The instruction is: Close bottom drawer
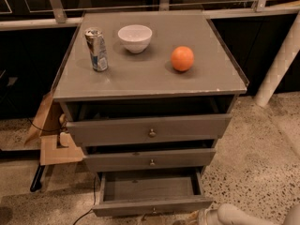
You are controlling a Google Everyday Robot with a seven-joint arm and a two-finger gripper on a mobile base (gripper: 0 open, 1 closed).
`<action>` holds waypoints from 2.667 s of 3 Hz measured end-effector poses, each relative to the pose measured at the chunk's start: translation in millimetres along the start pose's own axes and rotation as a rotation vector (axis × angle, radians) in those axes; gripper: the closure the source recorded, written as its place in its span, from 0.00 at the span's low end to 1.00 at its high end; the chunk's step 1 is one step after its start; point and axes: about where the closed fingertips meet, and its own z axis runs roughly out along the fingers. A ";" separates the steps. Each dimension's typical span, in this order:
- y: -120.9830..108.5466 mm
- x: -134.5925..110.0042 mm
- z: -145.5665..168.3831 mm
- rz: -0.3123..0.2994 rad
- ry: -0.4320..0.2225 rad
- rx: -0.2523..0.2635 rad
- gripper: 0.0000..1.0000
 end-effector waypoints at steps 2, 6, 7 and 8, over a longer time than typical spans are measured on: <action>-26.6 2.8 0.9 -0.075 -0.009 0.148 1.00; -86.7 -1.9 21.7 -0.152 -0.100 0.290 1.00; -106.7 -3.8 27.1 -0.161 -0.102 0.305 1.00; -126.2 -7.2 31.3 -0.168 -0.106 0.315 1.00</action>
Offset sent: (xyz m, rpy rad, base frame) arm 0.0439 -0.0136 0.0066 -0.0143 -0.2642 -0.0276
